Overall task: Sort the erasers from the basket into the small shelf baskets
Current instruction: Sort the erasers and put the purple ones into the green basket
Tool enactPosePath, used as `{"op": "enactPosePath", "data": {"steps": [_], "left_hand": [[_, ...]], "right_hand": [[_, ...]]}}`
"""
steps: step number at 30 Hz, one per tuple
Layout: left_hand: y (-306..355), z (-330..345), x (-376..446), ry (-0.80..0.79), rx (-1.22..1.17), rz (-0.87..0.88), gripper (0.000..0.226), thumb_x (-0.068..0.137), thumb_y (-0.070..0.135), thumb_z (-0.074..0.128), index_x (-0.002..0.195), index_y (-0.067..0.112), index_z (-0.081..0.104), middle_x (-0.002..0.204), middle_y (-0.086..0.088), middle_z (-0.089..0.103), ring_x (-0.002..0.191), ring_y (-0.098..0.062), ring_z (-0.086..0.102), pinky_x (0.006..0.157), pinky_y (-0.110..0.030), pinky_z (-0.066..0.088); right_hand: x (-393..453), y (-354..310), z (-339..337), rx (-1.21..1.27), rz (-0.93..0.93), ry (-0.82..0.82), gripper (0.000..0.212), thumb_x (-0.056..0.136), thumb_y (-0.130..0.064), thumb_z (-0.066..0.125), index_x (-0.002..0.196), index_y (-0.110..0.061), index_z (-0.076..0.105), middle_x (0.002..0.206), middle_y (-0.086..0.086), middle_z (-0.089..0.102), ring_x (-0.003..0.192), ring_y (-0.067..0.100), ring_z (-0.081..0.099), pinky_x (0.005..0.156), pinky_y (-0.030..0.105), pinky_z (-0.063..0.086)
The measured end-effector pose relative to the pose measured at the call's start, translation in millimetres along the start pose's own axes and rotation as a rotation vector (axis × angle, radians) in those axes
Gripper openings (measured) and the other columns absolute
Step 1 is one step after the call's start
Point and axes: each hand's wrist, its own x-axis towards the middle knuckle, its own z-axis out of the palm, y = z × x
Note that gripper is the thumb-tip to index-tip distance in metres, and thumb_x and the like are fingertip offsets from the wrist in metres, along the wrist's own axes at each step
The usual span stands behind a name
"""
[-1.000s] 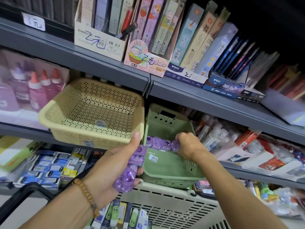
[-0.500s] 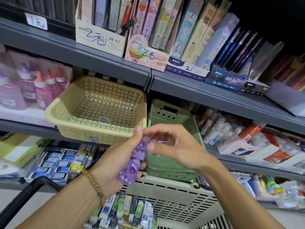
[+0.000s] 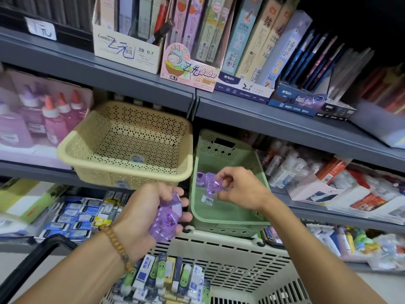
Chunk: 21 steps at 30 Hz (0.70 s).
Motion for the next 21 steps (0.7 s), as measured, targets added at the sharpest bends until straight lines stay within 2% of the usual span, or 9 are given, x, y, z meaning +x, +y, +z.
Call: {"op": "enactPosePath", "data": {"steps": [2, 4, 6, 10, 13, 15, 16, 18, 21], "left_hand": [[1.8, 0.2, -1.4, -0.003, -0.022, 0.014, 0.019, 0.086, 0.005, 0.043, 0.093, 0.001, 0.06, 0.083, -0.019, 0.067, 0.05, -0.028, 0.066, 0.035, -0.023, 0.042], [3.2, 1.9, -3.3, -0.009, -0.021, 0.026, 0.016, 0.09, 0.012, 0.052, 0.096, 0.0, 0.061, 0.084, -0.02, 0.068, 0.051, -0.028, 0.066, 0.034, -0.023, 0.041], [2.3, 2.3, -2.3, -0.009, -0.011, 0.05, 0.024, 0.092, 0.023, 0.058, 0.096, 0.0, 0.062, 0.085, -0.02, 0.072, 0.049, -0.025, 0.065, 0.033, -0.023, 0.041], [1.9, 1.6, 1.1, -0.005, 0.004, 0.103, 0.048, 0.073, 0.047, 0.067, 0.096, 0.005, 0.065, 0.086, -0.018, 0.075, 0.047, -0.019, 0.062, 0.035, -0.021, 0.041], [2.3, 0.9, 1.1, -0.002, 0.011, 0.088, 0.059, 0.063, 0.054, 0.069, 0.098, 0.006, 0.066, 0.087, -0.016, 0.075, 0.047, -0.016, 0.061, 0.036, -0.021, 0.042], [1.6, 1.1, 1.1, 0.005, 0.006, 0.078, 0.059, 0.059, 0.053, 0.072, 0.095, 0.007, 0.068, 0.086, -0.014, 0.075, 0.048, -0.015, 0.059, 0.036, -0.021, 0.042], [1.2, 1.4, 0.9, 0.007, 0.0, 0.075, 0.056, 0.058, 0.052, 0.074, 0.092, 0.007, 0.07, 0.083, -0.011, 0.075, 0.048, -0.014, 0.058, 0.036, -0.022, 0.042], [0.6, 4.1, 0.1, 0.004, -0.009, 0.07, 0.042, 0.059, 0.046, 0.076, 0.082, 0.011, 0.074, 0.07, -0.006, 0.07, 0.049, -0.012, 0.056, 0.036, -0.022, 0.042], [-1.9, 8.6, -2.6, -0.017, 0.01, 0.073, 0.033, 0.063, 0.037, 0.075, 0.078, 0.009, 0.068, 0.063, -0.002, 0.065, 0.046, -0.009, 0.052, 0.036, -0.02, 0.041]], "right_hand": [[10.0, 4.3, 14.6, -0.084, 0.022, -0.047, 0.026, 0.076, -0.02, 0.082, 0.089, -0.028, 0.06, 0.077, -0.009, 0.061, 0.065, 0.003, 0.053, 0.065, 0.021, 0.045], [17.8, 5.6, 26.2, -0.137, 0.015, -0.047, 0.025, 0.078, -0.02, 0.079, 0.091, -0.028, 0.06, 0.079, -0.009, 0.063, 0.075, 0.009, 0.058, 0.073, 0.026, 0.05], [23.4, 4.1, 33.6, -0.161, 0.012, -0.024, 0.025, 0.078, -0.02, 0.078, 0.091, -0.029, 0.058, 0.08, -0.01, 0.064, 0.084, 0.014, 0.059, 0.08, 0.029, 0.05], [24.5, 0.2, 37.4, -0.09, 0.025, 0.011, 0.028, 0.078, -0.026, 0.08, 0.097, -0.027, 0.059, 0.081, -0.007, 0.068, 0.095, 0.018, 0.058, 0.083, 0.032, 0.049], [13.0, -9.2, 29.6, -0.018, -0.031, 0.126, 0.013, 0.084, -0.029, 0.074, 0.089, -0.023, 0.064, 0.078, -0.006, 0.07, 0.086, 0.016, 0.062, 0.082, 0.034, 0.052], [-1.6, -23.8, 22.2, 0.244, -0.14, 0.159, 0.006, 0.088, -0.023, 0.071, 0.083, -0.021, 0.068, 0.075, -0.006, 0.07, 0.07, 0.011, 0.061, 0.073, 0.031, 0.052], [-10.6, -32.3, 18.0, 0.396, -0.203, 0.124, 0.004, 0.088, -0.021, 0.071, 0.084, -0.021, 0.069, 0.075, -0.004, 0.069, 0.067, 0.011, 0.059, 0.068, 0.029, 0.051], [-27.9, -47.3, 11.5, 0.539, -0.314, 0.021, 0.016, 0.082, -0.019, 0.078, 0.095, -0.021, 0.071, 0.083, -0.001, 0.069, 0.068, 0.01, 0.057, 0.064, 0.025, 0.05], [-41.9, -61.7, 11.6, 0.388, -0.373, -0.043, 0.035, 0.071, -0.018, 0.088, 0.102, -0.017, 0.071, 0.092, -0.003, 0.068, 0.067, 0.015, 0.058, 0.062, 0.021, 0.049]]}}
